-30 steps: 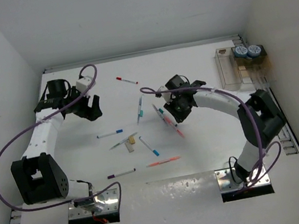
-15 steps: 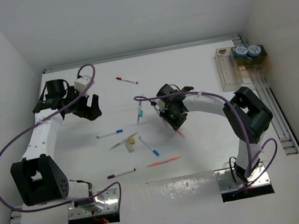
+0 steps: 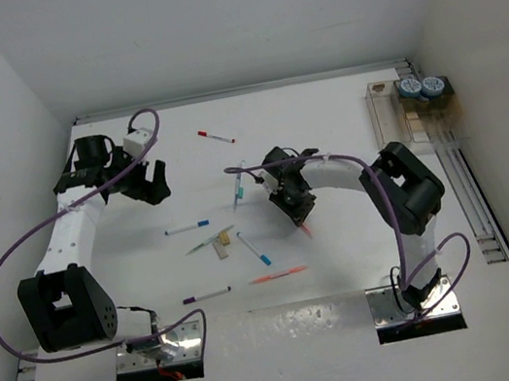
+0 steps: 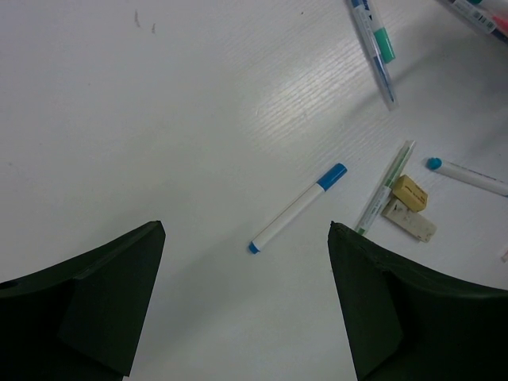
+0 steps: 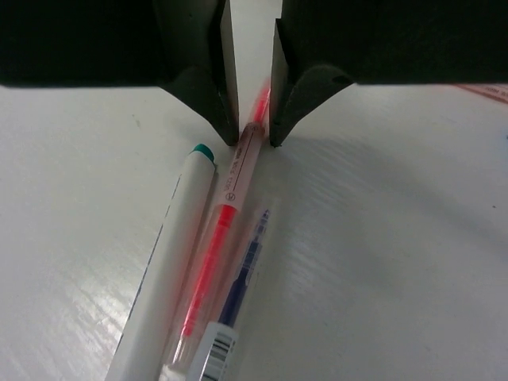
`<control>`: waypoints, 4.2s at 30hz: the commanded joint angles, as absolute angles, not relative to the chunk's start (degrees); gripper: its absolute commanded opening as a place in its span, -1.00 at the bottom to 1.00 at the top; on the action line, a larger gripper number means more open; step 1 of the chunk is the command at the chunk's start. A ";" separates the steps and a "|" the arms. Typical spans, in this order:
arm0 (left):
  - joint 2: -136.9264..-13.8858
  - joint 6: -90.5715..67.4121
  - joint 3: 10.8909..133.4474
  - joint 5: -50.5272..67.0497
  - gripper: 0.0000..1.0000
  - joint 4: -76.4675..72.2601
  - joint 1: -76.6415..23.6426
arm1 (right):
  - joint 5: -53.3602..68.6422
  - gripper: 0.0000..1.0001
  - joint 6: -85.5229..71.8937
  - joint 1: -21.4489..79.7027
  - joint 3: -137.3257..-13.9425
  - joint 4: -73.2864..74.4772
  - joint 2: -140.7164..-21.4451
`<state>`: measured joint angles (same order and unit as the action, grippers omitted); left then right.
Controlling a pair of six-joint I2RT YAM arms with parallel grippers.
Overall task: Sort the stationery into containers
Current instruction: Pick up the pen from the center of the board, then place the pen in the storage box, then pick up the pen from the center of the board.
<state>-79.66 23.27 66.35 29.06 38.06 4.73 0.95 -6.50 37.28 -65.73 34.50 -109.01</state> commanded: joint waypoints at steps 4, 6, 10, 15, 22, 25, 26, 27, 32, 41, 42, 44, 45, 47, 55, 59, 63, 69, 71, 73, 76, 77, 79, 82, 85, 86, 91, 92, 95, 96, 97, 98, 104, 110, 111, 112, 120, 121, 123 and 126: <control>-77.52 23.20 66.71 28.83 0.82 36.74 5.45 | 0.35 -0.55 -6.77 37.35 -70.13 33.66 -113.11; -77.35 23.29 66.62 28.65 0.82 36.74 5.36 | 0.18 -0.64 -6.77 37.27 -70.92 33.92 -113.55; -77.34 23.38 66.71 28.39 0.82 36.74 5.54 | 0.18 -0.95 -6.77 37.27 -71.54 34.98 -114.00; -77.34 23.12 66.88 28.74 0.83 36.30 5.54 | 1.84 -1.00 -7.47 37.44 -70.93 37.35 -109.08; -77.96 22.06 68.38 29.27 0.83 35.34 5.45 | 6.23 -1.00 -9.05 32.63 -76.02 43.06 -98.18; -78.31 21.10 68.38 29.36 0.83 34.72 5.19 | 6.15 -1.00 -7.91 25.51 -79.97 44.99 -96.59; -78.48 20.92 68.38 29.36 0.83 34.63 5.19 | 5.89 -1.00 -7.21 23.05 -81.81 45.35 -96.77; -78.57 20.74 68.20 29.27 0.83 34.45 5.10 | 5.71 -1.00 -5.64 18.24 -82.87 45.53 -97.29; -79.19 19.87 67.85 29.09 0.83 33.23 4.22 | 6.15 -1.00 -0.80 3.28 -92.87 47.81 -103.08; -81.56 18.02 68.20 29.09 0.83 31.38 3.25 | 8.35 -1.00 1.58 -11.95 -115.13 51.68 -120.48; -81.56 18.02 68.20 28.92 0.83 31.38 3.08 | 8.70 -1.00 1.58 -12.39 -115.57 51.42 -121.28; -81.83 18.19 68.12 28.48 0.83 31.38 3.08 | 8.18 -1.00 1.58 -12.74 -115.05 49.49 -123.04; -81.91 18.19 68.20 28.39 0.83 31.55 3.08 | 7.91 -1.00 1.50 -12.83 -114.70 48.61 -123.48; -81.83 18.54 68.20 27.78 0.83 31.73 3.08 | 6.95 -1.00 0.97 -13.09 -114.52 47.73 -124.88; -81.74 18.98 68.29 26.98 0.84 32.08 3.25 | 5.80 -0.33 -2.19 -13.01 -114.17 46.76 -126.22; -82.53 18.63 68.29 27.33 0.84 31.73 2.99 | 7.56 -0.33 -4.22 -10.21 -110.84 46.67 -120.95; -83.41 18.11 68.73 27.16 0.82 31.73 2.37 | 9.84 -0.35 -4.75 -3.97 -102.95 45.27 -114.71; -84.02 16.00 68.91 25.31 0.80 31.20 2.02 | 13.71 -0.41 -10.90 10.11 -99.32 45.27 -113.03; -84.55 14.86 68.65 24.53 0.76 31.20 1.41 | 13.89 -0.40 -13.26 14.58 -99.23 44.65 -114.34; -84.81 14.07 68.38 22.25 0.71 30.24 -1.38 | 13.62 -0.40 -15.37 17.47 -99.23 43.86 -115.57; -85.69 11.00 68.29 15.67 0.67 27.34 -8.07 | 13.36 -0.39 -18.01 18.63 -98.18 42.64 -115.75; -86.48 8.46 69.25 13.64 0.65 26.72 -9.91 | 13.19 -0.39 -18.54 18.72 -96.87 42.10 -115.58; -89.80 3.29 71.01 8.20 0.60 25.93 -15.01 | 12.83 -0.40 -19.42 18.20 -94.67 41.75 -114.18; -96.82 -3.21 77.67 3.96 0.42 27.24 -19.50 | 12.04 -0.41 -19.60 16.88 -90.37 40.87 -110.94; -103.07 -6.93 81.90 2.73 0.24 28.12 -21.71 | 12.13 -0.43 -19.78 14.86 -85.80 39.38 -108.29; -104.31 -7.73 82.52 2.64 0.21 28.12 -22.49 | 12.30 -0.43 -19.95 13.90 -84.82 39.20 -106.80; -112.93 -9.40 88.84 0.26 -0.01 30.93 -24.26 | 13.53 -0.45 -19.69 11.69 -80.87 39.29 -104.33; -114.51 -9.40 89.38 -1.48 -0.05 31.63 -24.52 | 13.71 -0.45 -19.77 11.25 -80.60 39.37 -103.89; -117.41 -9.41 91.49 -0.35 -0.10 33.13 -24.17 | 14.15 -0.46 -19.60 10.55 -79.72 39.29 -103.80; -118.03 -9.40 92.36 -0.35 -0.12 33.57 -24.08 | 14.32 -0.46 -19.60 10.37 -79.46 39.37 -103.80; -118.56 -9.32 92.55 1.56 -0.15 33.84 -24.08 | 14.41 -0.46 -19.60 10.28 -79.37 39.29 -103.80; -119.52 -9.06 93.07 1.67 -0.17 34.10 -24.08 | 14.33 -0.47 -19.60 10.28 -79.37 39.29 -103.89; -121.55 -9.05 93.34 3.69 -0.17 34.63 -24.08 | 14.85 -0.47 -19.51 10.11 -79.10 39.29 -104.33; -121.46 -9.40 93.69 5.01 -0.12 34.19 -23.91 | 15.21 -0.47 -19.42 10.02 -79.10 39.29 -104.85; -121.55 -9.32 93.69 5.18 -0.12 34.10 -23.99 | 15.29 -0.47 -19.34 10.02 -79.19 39.37 -104.94; -121.90 -9.40 93.95 5.10 -0.12 34.19 -24.08 | 15.38 -0.47 -19.42 10.02 -79.19 39.29 -104.94; -125.50 -10.81 94.31 1.94 -0.21 35.07 -24.43 | 16.00 -0.48 -20.13 10.81 -80.24 38.41 -105.82; -125.77 -11.07 94.39 1.41 -0.26 35.16 -24.43 | 16.08 -0.48 -20.30 10.98 -81.55 38.67 -106.26; -126.73 -11.42 94.39 0.35 -0.39 35.59 -24.35 | 16.17 -0.48 -20.92 11.95 -83.22 38.67 -106.61; -127.09 -11.60 94.39 -1.85 -0.56 35.68 -24.17 | 16.61 -0.48 -22.49 13.09 -83.94 36.84 -106.88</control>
<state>-124.42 -10.46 94.21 0.93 34.52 -23.92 15.25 -20.40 11.62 -81.06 39.77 -106.85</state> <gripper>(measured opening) 0.242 0.261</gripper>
